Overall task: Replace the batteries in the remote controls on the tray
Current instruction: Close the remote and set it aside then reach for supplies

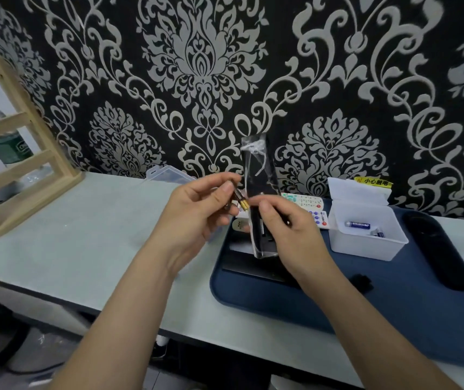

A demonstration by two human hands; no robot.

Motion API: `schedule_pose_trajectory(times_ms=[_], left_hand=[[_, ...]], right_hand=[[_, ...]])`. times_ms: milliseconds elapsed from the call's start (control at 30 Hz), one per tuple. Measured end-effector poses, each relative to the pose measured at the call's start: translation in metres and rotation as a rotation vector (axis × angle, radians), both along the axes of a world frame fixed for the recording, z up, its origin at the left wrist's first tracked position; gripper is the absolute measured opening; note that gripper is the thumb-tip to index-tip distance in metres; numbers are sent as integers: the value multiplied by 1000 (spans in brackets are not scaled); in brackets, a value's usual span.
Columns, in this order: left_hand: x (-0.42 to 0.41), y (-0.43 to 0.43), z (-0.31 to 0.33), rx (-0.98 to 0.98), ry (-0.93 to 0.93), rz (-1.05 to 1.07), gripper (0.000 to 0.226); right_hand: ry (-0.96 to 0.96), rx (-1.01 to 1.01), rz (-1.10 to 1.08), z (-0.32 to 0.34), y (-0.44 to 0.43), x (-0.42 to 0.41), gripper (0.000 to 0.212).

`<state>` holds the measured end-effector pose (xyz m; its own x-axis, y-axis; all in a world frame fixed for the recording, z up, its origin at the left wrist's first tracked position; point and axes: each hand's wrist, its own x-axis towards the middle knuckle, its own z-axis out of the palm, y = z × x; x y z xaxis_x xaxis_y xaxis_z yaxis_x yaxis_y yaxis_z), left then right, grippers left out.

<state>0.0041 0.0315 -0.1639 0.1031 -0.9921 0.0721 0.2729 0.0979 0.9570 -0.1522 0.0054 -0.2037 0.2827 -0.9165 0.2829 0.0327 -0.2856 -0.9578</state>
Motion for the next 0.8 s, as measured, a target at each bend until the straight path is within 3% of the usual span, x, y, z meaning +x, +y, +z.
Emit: schedule_pose_trajectory(times_ms=[200,433,633,800], left_hand=[[-25,-6,-3,-40,-26,2,19],[-25,-7,-6,-38,-261,-34,16],[-23,-5,-4,18,-277,-66,28],[-30,0,4,-167,-600,-143,28]], right_hand=[[-20,-41,-20,3,-2,-8,12],[-283,200,-18,3,-9,-15,16],[-137,145,40,4,-12,-25,21],[21,15,95,7,-11,-31,17]])
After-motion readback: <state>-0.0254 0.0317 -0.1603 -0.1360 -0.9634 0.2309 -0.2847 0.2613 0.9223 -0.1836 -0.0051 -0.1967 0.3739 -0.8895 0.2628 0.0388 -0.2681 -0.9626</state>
